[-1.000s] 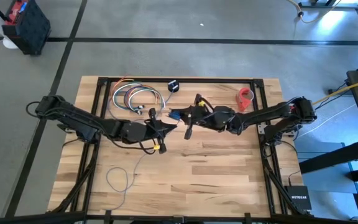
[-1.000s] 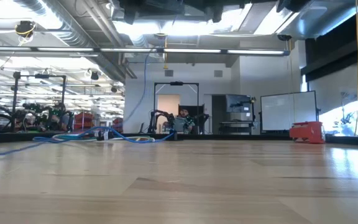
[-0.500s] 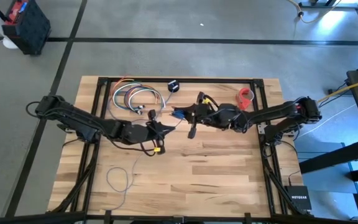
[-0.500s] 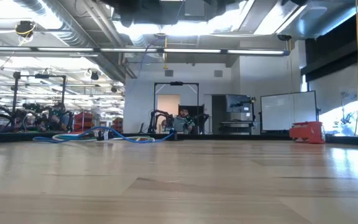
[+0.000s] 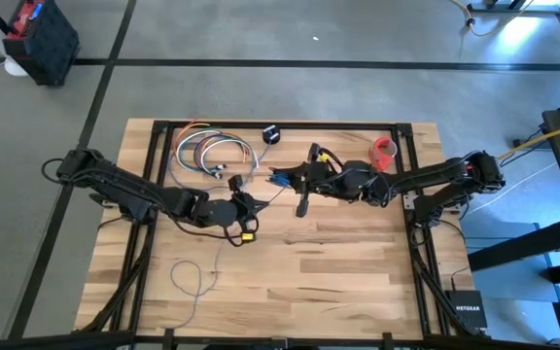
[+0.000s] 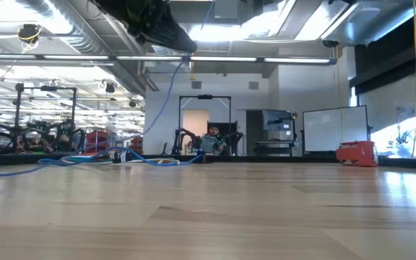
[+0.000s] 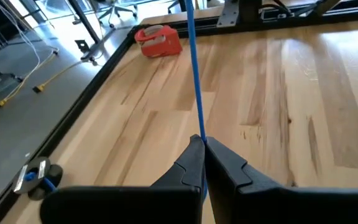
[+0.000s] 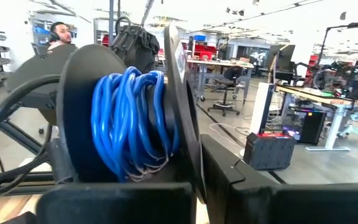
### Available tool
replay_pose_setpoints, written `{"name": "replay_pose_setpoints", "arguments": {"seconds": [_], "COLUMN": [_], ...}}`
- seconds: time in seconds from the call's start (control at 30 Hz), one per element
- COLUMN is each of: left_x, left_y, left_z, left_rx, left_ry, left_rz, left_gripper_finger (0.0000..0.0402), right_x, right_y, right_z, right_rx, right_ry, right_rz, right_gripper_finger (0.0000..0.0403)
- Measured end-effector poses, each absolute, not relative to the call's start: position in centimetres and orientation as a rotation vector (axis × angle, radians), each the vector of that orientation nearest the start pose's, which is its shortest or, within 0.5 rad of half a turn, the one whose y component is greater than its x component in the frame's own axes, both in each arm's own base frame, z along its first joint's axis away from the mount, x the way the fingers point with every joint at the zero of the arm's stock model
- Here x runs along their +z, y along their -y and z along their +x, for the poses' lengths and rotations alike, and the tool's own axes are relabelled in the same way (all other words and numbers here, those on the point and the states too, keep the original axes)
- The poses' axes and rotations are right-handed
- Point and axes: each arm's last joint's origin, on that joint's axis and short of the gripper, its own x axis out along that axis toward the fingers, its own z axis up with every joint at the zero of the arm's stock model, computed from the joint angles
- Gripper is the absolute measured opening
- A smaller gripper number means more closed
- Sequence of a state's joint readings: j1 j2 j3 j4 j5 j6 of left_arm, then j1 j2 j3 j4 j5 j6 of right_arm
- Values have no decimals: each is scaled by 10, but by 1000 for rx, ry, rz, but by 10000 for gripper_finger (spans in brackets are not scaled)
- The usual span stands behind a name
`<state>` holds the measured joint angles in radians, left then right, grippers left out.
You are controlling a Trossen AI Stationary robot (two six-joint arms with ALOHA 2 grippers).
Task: Coil cords
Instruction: Coil the blue wire onto the spool
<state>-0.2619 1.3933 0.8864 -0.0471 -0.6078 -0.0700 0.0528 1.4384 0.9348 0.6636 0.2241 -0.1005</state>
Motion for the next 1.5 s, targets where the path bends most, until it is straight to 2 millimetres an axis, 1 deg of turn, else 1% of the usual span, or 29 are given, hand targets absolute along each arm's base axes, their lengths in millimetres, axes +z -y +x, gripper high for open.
{"name": "replay_pose_setpoints", "arguments": {"seconds": [0.1, 0.23, 0.37, 0.53, 0.6, 0.7, 0.8, 0.9, 1.07, 1.17, 1.23, 1.43, 1.5], "left_x": [249, 256, 278, 312, 323, 335, 345, 352, 353, 350, 346, 328, 324], "left_y": [59, 53, 49, 43, 40, 36, 36, 37, 39, 39, 38, 40, 40], "left_z": [287, 270, 242, 206, 195, 185, 183, 187, 196, 201, 202, 206, 210], "left_rx": [402, 477, 494, 480, 477, 474, 471, 463, 453, 459, 463, 454, 461], "left_ry": [-502, -551, -527, -404, -349, -276, -188, -125, -94, -111, -147, -294, -310], "left_rz": [202, 241, 209, 131, 98, 55, 21, 13, 32, 43, 61, 117, 112], "left_gripper_finger": [1, 1, 1, 1, 1, 1, 1, 1, 1, 1, 1, 1, 1], "right_x": [315, 310, 306, 301, 298, 293, 285, 274, 256, 250, 250, 256, 258], "right_y": [-11, -11, -11, -11, -11, -10, -9, -8, -6, -5, -5, -5, -5], "right_z": [323, 324, 324, 324, 325, 328, 333, 338, 346, 348, 348, 348, 348], "right_rx": [-154, -141, -136, -142, -146, -181, -228, -285, -350, -375, -375, -382, -383], "right_ry": [148, 89, 36, -24, -39, -64, -93, -133, -207, -230, -231, -180, -161], "right_rz": [-80, -88, -94, -114, -125, -148, -189, -234, -296, -309, -309, -297, -292], "right_gripper_finger": [10, 10, 10, 10, 10, 10, 10, 10, 10, 10, 10, 10, 10]}}
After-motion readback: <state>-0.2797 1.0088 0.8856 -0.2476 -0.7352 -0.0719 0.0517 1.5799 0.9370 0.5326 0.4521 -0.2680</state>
